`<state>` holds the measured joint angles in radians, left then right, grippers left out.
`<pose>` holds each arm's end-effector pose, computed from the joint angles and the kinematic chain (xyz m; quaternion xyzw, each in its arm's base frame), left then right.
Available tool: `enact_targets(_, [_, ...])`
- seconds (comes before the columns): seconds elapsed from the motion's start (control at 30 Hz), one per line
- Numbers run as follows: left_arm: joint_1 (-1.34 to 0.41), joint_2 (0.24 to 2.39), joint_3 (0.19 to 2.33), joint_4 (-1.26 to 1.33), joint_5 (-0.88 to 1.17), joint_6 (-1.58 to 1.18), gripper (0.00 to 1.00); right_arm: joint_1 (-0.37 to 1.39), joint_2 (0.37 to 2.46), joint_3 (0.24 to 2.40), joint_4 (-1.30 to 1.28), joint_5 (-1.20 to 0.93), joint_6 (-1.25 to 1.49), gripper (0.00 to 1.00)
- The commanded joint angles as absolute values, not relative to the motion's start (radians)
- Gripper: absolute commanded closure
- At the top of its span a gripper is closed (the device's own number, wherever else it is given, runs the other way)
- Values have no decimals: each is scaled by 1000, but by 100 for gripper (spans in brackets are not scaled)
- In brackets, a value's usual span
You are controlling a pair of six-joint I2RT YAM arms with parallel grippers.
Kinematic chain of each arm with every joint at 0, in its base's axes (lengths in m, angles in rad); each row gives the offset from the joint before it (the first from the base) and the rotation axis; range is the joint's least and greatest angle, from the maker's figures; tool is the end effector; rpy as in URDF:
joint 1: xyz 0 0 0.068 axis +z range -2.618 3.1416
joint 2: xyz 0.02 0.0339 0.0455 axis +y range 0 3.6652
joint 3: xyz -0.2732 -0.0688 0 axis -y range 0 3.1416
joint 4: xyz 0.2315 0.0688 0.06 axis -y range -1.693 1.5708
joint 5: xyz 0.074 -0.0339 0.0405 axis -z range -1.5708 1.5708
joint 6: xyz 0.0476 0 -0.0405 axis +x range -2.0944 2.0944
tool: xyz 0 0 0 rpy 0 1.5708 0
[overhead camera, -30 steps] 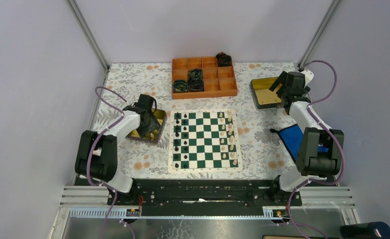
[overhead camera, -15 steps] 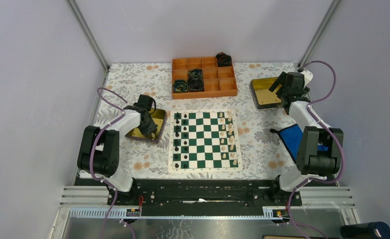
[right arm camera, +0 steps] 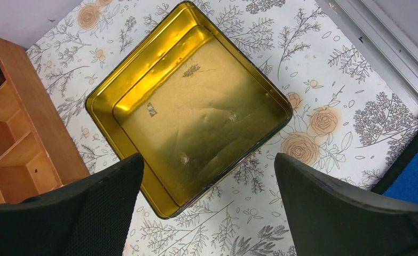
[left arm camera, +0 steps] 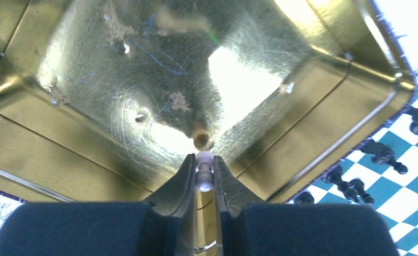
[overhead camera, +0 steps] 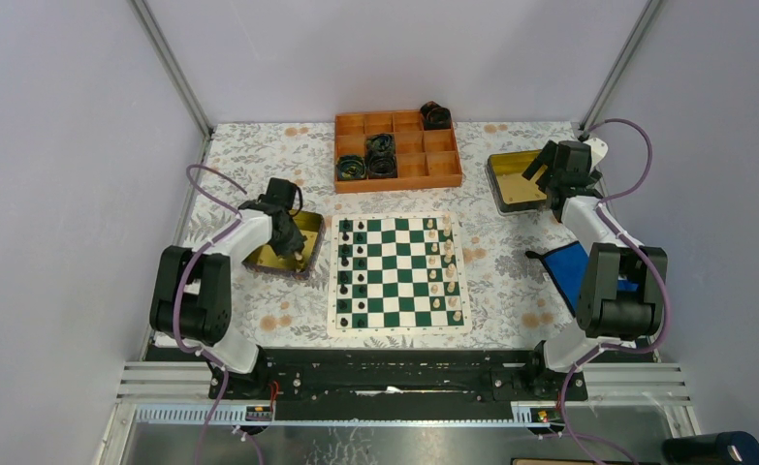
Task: Set up the chess pieces on the board
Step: Pick up the chess piece from the storage box, then place the chess piece on the chessboard.
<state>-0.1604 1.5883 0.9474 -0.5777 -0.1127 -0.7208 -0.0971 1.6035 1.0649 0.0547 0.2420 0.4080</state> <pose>0.2852 -0.0407 0.1825 -0.2813 0.9419 -0.0244 0.1819 0.3620 -0.0467 0.2634 0.2727 0.8071 -0.0226 0.5231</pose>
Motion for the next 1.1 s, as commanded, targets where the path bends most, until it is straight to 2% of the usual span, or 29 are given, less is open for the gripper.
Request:
enact_targets(0.0, [-148, 1538, 1005, -572, -142, -686, 96, -92, 1605, 1114, 84, 243, 403, 0])
enact_targets(0.2, [-147, 1509, 1049, -601, -176, -655, 96, -92, 1602, 1114, 84, 245, 402, 0])
enact_targets(0.43, [-194, 1397, 1046, -559, -86, -581, 97, -92, 1598, 1122, 75, 255, 399, 0])
enact_targets(0.8, [-732, 1361, 1053, -434, -148, -409, 99, -92, 1585, 1125, 65, 263, 410, 0])
enact_targets(1.07, [-948, 1469, 1041, -346, -177, -366, 100, -92, 1554, 1098, 65, 271, 403, 0])
